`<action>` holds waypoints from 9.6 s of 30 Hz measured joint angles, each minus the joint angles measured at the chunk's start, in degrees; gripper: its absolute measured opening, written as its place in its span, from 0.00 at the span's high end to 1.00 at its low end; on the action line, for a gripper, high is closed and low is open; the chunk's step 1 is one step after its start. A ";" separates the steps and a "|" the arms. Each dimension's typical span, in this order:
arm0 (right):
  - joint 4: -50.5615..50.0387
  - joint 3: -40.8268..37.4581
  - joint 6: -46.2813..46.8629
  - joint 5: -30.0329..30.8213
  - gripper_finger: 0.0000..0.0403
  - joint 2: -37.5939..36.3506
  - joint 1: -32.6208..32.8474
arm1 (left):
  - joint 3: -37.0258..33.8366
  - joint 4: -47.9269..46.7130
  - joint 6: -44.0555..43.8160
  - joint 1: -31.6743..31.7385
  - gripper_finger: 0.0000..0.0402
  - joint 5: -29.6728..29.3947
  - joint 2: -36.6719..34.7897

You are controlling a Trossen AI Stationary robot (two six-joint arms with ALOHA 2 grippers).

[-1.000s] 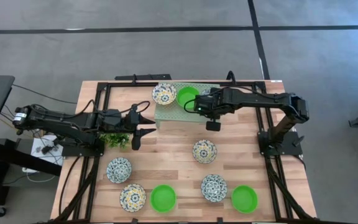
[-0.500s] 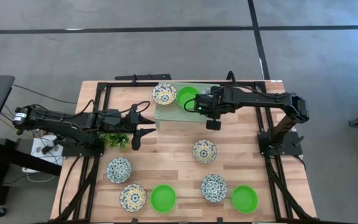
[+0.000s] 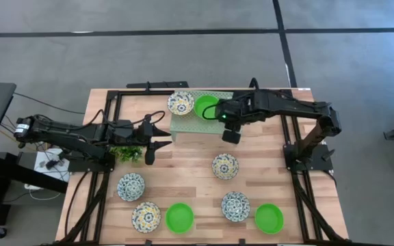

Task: Pick & Place Mini bowls
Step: Stack the bottom yellow bowl on the yellow bowl on the shelf, then stack the bottom blue bowl on the blue bowl on the shelf

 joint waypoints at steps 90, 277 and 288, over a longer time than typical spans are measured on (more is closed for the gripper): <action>59.10 -52.95 -10.82 -27.06 0.76 -17.40 19.18 | -1.22 -8.59 -27.98 -26.53 0.82 29.76 30.94; 57.39 -51.07 29.94 -37.40 0.76 -11.32 21.99 | -6.12 -6.12 -6.80 -2.75 0.88 19.24 -0.74; 48.75 -51.07 50.46 -38.14 0.76 -11.33 28.32 | -6.12 -5.76 -6.80 -2.75 0.88 19.24 -0.74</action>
